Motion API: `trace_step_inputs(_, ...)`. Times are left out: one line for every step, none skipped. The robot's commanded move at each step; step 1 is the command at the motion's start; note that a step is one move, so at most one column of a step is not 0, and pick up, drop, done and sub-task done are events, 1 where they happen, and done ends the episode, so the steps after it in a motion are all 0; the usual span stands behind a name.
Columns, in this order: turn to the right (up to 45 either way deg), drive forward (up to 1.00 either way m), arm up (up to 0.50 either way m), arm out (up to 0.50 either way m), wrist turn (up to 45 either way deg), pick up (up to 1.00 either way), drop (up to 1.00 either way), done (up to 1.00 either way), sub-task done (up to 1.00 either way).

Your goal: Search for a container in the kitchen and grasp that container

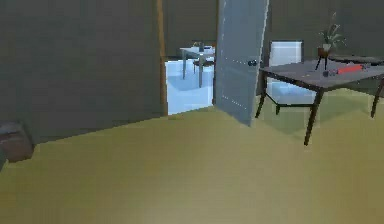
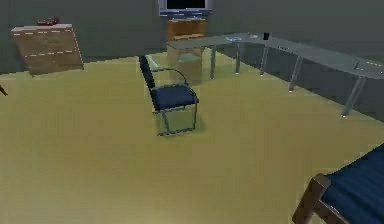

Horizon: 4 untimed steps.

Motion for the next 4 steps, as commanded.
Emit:
trace_step_inputs(0.0,1.0,0.0,0.0,0.0,0.0,0.0,0.0,0.0)
trace_step_inputs(0.0,1.0,0.0,0.0,0.0,0.0,0.0,0.0,0.0)
trace_step_inputs(0.0,1.0,0.0,0.0,0.0,0.0,0.0,0.0,0.0)
trace_step_inputs(0.0,0.4,0.0,0.0,0.0,0.0,0.0,0.0,0.0)
